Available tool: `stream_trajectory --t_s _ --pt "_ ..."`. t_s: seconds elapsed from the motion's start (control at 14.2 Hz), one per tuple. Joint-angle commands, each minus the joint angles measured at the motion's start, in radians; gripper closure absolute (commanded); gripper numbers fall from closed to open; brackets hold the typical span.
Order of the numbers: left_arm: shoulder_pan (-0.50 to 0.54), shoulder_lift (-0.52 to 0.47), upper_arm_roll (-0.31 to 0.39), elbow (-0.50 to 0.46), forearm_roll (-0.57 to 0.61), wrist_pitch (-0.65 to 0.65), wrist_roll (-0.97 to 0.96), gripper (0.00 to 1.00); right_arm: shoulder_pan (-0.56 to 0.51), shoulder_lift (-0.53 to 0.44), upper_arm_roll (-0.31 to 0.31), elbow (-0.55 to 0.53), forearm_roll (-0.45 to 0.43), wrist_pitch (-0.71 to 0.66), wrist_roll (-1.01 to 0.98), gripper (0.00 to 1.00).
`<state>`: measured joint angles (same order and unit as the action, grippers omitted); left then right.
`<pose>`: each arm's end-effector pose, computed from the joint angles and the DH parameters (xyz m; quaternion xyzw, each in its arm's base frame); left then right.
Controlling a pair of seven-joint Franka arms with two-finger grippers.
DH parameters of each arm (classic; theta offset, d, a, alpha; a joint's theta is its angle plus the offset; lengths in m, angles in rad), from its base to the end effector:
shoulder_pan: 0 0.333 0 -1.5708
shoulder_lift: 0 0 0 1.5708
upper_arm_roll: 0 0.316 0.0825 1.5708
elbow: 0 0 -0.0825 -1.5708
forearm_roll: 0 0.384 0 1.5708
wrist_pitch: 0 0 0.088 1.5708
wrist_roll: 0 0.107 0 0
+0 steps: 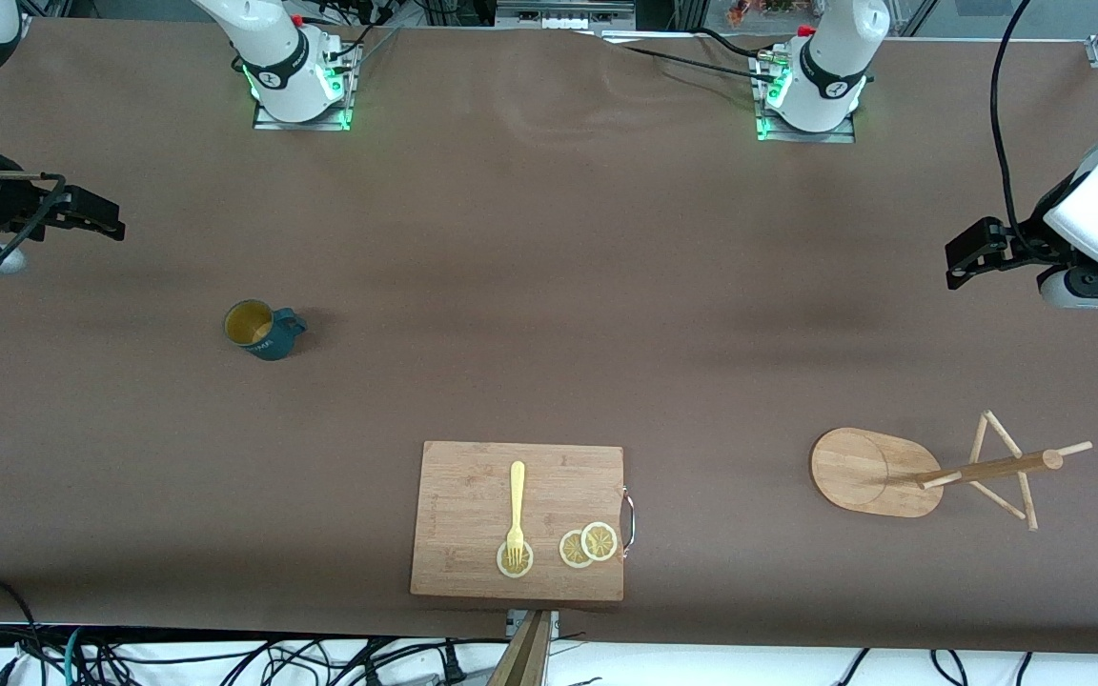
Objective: Pass cup and hang on rack
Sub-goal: 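Move the right gripper toward the teal mug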
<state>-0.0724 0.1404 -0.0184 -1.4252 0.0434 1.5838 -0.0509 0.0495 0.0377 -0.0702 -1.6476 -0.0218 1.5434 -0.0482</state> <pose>0.5974 -0.0489 0.6136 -0.9996 0.0199 -0.0105 0.0197 0.5571 -0.0133 0.5655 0.9973 0.0141 -0.0712 0.0098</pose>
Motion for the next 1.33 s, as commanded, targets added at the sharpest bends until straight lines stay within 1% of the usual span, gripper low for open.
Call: stream_trajectory --t_s 0.0,1.26 --pt "-0.007 0.010 -0.002 0.032 0.018 -0.022 -0.006 0.00 0.003 -0.005 0.000 0.008 0.002 0.000 -0.012 0.00" --pt "-0.007 0.010 -0.009 0.032 0.018 -0.022 -0.006 0.00 0.012 0.002 0.000 0.008 0.016 0.000 -0.005 0.00"
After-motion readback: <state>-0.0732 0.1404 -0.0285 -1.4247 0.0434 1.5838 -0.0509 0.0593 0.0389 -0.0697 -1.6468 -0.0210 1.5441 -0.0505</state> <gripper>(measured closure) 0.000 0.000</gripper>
